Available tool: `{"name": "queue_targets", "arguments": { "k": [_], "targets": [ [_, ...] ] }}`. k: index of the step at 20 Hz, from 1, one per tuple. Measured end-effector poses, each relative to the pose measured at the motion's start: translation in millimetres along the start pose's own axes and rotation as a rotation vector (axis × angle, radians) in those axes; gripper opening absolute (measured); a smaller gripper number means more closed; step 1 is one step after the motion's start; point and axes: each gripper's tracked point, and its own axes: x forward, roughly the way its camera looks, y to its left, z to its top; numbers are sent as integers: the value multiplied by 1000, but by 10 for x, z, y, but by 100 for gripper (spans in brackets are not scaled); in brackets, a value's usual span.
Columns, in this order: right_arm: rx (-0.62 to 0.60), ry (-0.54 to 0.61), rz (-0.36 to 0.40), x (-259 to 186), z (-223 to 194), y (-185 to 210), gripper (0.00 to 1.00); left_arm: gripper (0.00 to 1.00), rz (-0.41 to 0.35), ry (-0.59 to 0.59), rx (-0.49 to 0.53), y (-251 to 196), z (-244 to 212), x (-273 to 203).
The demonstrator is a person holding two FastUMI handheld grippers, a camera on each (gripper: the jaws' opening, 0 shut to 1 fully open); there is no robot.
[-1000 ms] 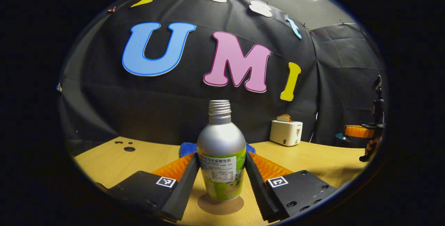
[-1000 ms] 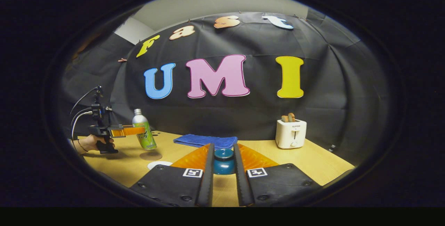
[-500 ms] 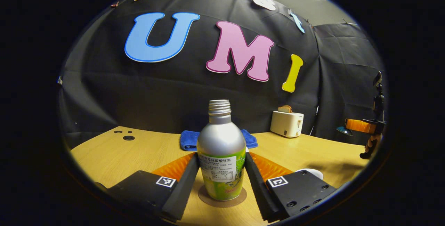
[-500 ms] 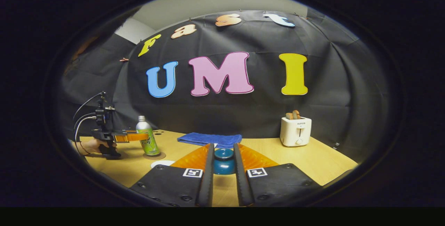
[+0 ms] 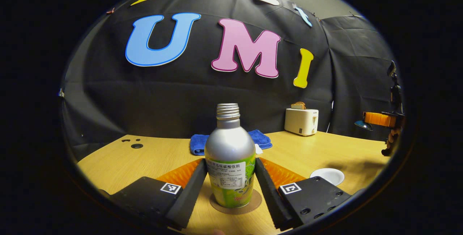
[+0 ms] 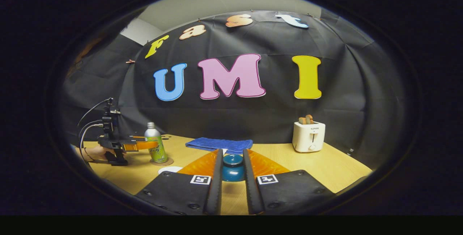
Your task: Open the teacup lid with one hand, grasp the water bottle and pour water into the teacup with the other hand; after pouring, place the water bottle on the coaster and then close the teacup lid.
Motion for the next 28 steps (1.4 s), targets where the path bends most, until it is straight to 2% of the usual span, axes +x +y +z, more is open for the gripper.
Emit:
{"name": "queue_targets", "arguments": {
  "k": [1,3,4,5,6,7,9,13,15,16,18,19,20,21,22,27,28],
  "targets": [
    [0,0,1,2,-3,-2,32,85,3,3,12,-6,-16,5],
    [3,4,3,12,-19,10,32,97,4,11,39,-32,-36,-4],
    [6,8,7,14,-34,25,32,98,5,9,48,-47,-22,-23],
    [10,12,15,29,-53,66,32,98,4,4,52,-62,-7,-49],
    [15,16,28,39,-64,118,27,98,6,-4,51,-68,24,-101],
    [27,19,52,50,-76,216,32,98,8,-12,44,-75,49,-147],
    [70,21,126,89,-104,511,32,98,15,-37,30,-87,112,-291],
    [121,91,226,250,-440,1007,32,98,96,-63,99,-1,163,-624],
    [142,130,258,347,-579,1186,32,98,105,-75,111,-23,189,-740],
    [141,144,271,382,-632,1266,27,98,99,-79,101,-53,200,-790],
    [110,164,279,444,-705,1353,27,99,79,-78,69,-107,162,-825],
    [87,176,279,475,-750,1388,32,98,72,-72,60,-120,126,-816],
    [70,191,281,502,-801,1420,27,98,72,-62,51,-99,86,-810],
    [59,208,285,513,-851,1458,32,98,74,-50,38,-78,34,-799],
    [49,223,286,525,-886,1484,31,98,81,-42,26,-38,7,-798],
    [-16,264,267,593,-991,1478,32,99,93,-69,44,31,53,-837],
    [-20,263,270,598,-999,1496,37,99,88,-77,36,35,76,-847]
  ]
}}
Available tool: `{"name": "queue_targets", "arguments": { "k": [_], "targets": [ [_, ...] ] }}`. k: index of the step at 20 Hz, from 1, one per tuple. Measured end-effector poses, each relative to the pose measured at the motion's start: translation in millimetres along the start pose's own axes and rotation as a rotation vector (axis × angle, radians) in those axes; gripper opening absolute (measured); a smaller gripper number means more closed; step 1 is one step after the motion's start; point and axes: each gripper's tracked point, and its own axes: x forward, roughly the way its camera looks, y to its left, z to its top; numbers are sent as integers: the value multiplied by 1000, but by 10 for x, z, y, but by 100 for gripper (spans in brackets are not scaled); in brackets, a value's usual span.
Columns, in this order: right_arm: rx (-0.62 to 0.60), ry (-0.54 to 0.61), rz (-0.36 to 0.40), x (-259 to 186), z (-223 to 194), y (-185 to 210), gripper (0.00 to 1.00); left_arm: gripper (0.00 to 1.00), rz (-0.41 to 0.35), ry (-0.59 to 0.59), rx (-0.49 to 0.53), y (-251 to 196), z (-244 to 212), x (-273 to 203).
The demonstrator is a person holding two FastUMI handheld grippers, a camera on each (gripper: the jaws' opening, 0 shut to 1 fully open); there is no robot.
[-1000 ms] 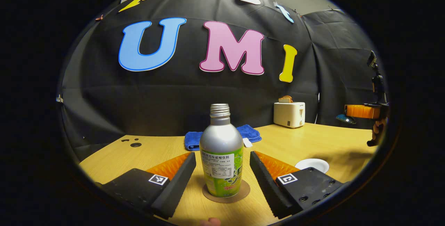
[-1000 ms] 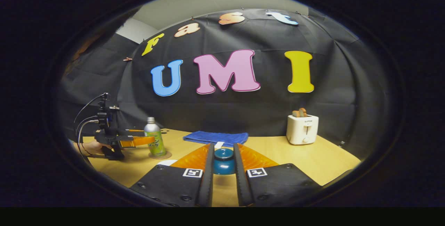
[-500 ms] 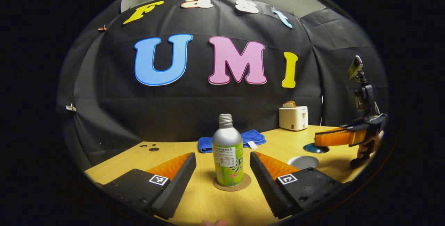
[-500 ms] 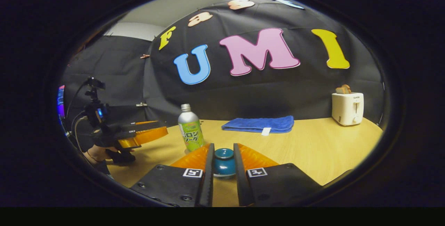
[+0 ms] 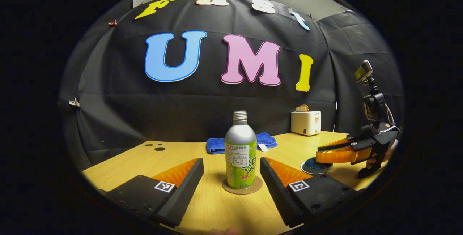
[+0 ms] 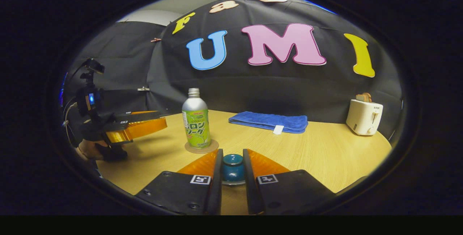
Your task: Open the teacup lid with one hand, grasp the water bottle and pour water into the teacup with the other hand; after pouring, place the water bottle on the coaster and then close the teacup lid.
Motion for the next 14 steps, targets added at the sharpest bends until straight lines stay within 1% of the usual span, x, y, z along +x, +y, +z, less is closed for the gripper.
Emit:
{"name": "queue_targets", "arguments": {
  "k": [1,2,4,5,6,10,11,12,14],
  "targets": [
    [-6,5,-5,13,-6,-12,37,98,0,-1,-2,8,-1,4],
    [-11,12,-7,20,-26,-12,32,98,-3,-2,-5,13,-8,1],
    [-21,27,-9,49,-57,-2,32,98,-7,-4,-6,8,0,-1],
    [-25,33,-10,49,-68,-5,37,98,-11,-6,-5,0,-3,-5],
    [-27,37,-12,53,-73,-4,32,98,-13,-8,-4,-1,5,-10],
    [-27,43,-37,48,-89,-54,32,98,-27,-15,-4,-24,23,-25],
    [-25,45,-39,52,-90,-55,27,98,-29,-15,-4,-16,11,-19],
    [-24,46,-38,52,-93,-50,34,98,-31,-13,-4,-20,9,-14],
    [-32,50,-39,39,-101,-41,37,98,-32,-14,-5,-18,9,-18]
  ]
}}
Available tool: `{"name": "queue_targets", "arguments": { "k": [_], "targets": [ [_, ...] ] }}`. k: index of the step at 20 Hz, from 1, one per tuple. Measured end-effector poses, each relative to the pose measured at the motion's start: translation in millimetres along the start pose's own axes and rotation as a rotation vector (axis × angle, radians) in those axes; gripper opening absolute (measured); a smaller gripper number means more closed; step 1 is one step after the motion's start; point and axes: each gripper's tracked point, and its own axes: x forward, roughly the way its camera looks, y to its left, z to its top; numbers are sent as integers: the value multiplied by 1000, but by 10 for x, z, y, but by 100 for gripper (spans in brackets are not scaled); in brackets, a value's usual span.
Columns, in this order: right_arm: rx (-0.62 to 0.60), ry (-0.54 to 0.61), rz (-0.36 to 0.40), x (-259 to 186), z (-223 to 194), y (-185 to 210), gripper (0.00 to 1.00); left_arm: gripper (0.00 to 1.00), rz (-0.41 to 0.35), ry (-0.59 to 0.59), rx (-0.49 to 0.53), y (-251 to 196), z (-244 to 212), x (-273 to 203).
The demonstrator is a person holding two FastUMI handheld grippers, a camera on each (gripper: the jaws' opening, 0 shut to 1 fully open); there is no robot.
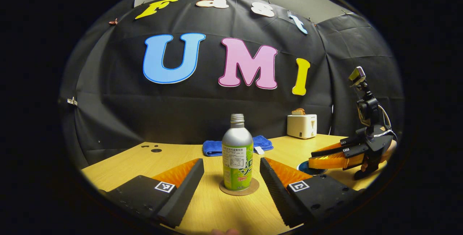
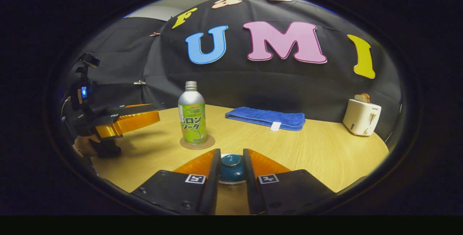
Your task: Open the teacup lid with one hand, grasp the water bottle and pour water into the teacup with the other hand; after pouring, place the water bottle on the coaster and then close the teacup lid.
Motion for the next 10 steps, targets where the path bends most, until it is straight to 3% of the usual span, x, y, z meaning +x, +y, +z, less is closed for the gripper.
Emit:
{"name": "queue_targets", "arguments": {
  "k": [10],
  "targets": [
    [23,18,45,-23,-30,74,48,98,9,0,-1,16,0,-2]
  ]
}}
